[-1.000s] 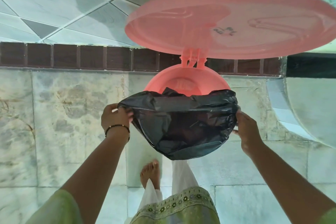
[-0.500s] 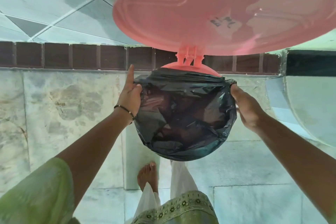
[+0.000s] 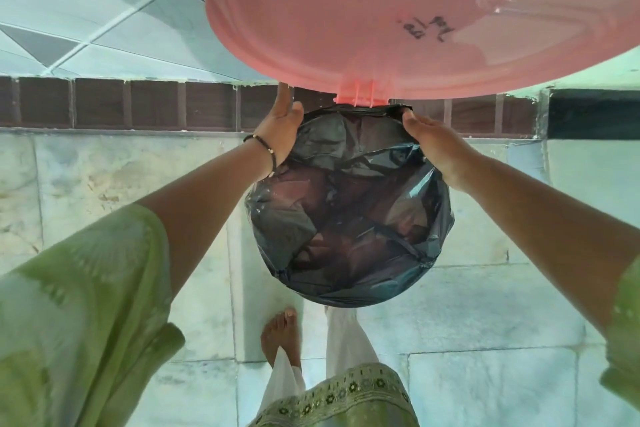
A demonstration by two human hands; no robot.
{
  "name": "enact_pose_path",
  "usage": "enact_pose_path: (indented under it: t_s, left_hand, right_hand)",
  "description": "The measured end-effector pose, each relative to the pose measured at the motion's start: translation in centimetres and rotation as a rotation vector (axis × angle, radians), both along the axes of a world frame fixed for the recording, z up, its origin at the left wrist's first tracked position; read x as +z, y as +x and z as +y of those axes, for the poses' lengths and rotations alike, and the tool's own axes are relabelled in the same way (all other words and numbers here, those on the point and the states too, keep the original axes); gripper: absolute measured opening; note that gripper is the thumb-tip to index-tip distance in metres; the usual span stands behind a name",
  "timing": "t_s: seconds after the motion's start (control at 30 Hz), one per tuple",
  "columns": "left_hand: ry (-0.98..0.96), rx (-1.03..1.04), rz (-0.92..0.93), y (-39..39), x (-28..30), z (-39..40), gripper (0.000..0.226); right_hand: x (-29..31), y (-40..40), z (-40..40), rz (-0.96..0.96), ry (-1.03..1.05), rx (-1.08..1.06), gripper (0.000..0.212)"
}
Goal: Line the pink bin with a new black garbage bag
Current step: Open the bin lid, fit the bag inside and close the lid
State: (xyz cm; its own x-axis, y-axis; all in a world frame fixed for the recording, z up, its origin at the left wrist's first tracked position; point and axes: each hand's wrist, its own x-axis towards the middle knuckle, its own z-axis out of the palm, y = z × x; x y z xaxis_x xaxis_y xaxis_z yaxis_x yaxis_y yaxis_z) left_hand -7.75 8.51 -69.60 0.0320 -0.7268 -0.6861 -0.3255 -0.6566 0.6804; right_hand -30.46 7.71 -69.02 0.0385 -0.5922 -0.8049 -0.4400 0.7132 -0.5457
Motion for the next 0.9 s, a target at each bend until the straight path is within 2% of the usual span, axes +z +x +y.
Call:
enact_pose_path:
  t_s: [0.13, 0.2, 0.23, 0.43, 0.5, 0.6, 0.67, 0.73, 0.8, 0.9]
  left_hand:
    - [0.281, 0.068, 0.027, 1.5, -1.0, 0.6, 0.064]
    - [0.394, 0.135, 0.045, 2.5, -1.4, 1.4, 0.082]
    - [0.413, 0.197, 0.056, 2.9, -1.5, 1.8, 0.083]
    - [0.413, 0.358, 0.037, 5.1, -1.0, 6.2, 0.057]
    - [0.423, 0.527, -0.001, 5.5, -1.6, 8.6, 0.046]
    - [0.438, 0.854, -0.032, 5.2, -1.8, 12.9, 0.043]
    - [0.435, 1.039, 0.019, 3.5, -0.6, 15.7, 0.044]
    - [0.473, 1.152, 0.214, 0.6, 1.5, 17.8, 0.051]
    - [0.511, 1.155, 0.372, -2.1, 3.2, 19.0, 0.065]
    - [0.527, 1.193, 0.47, -3.3, 2.7, 19.8, 0.074]
  right_hand:
    - [-0.6, -1.7, -0.9, -0.007, 0.193, -0.078, 0.051]
    - [-1.0, -2.9, -0.7, 0.079, 0.236, -0.033, 0.059]
    - [-1.1, -3.5, -0.3, 0.122, 0.251, -0.014, 0.06]
    - [-1.5, -6.8, 5.2, 0.114, 0.399, -0.135, 0.036]
    - [-1.4, -7.3, 7.7, 0.151, 0.348, -0.312, 0.026]
    - [-0.4, -7.2, 11.4, 0.228, 0.178, -0.838, 0.015]
    - [1.1, -6.0, 14.3, 0.159, 0.146, -1.057, 0.022]
    - [2.3, -4.1, 17.2, -0.006, 0.167, -1.124, 0.038]
    - [3.0, -2.2, 19.3, -0.18, 0.225, -1.13, 0.055]
    - [2.5, -0.8, 20.0, -0.379, 0.328, -1.187, 0.064]
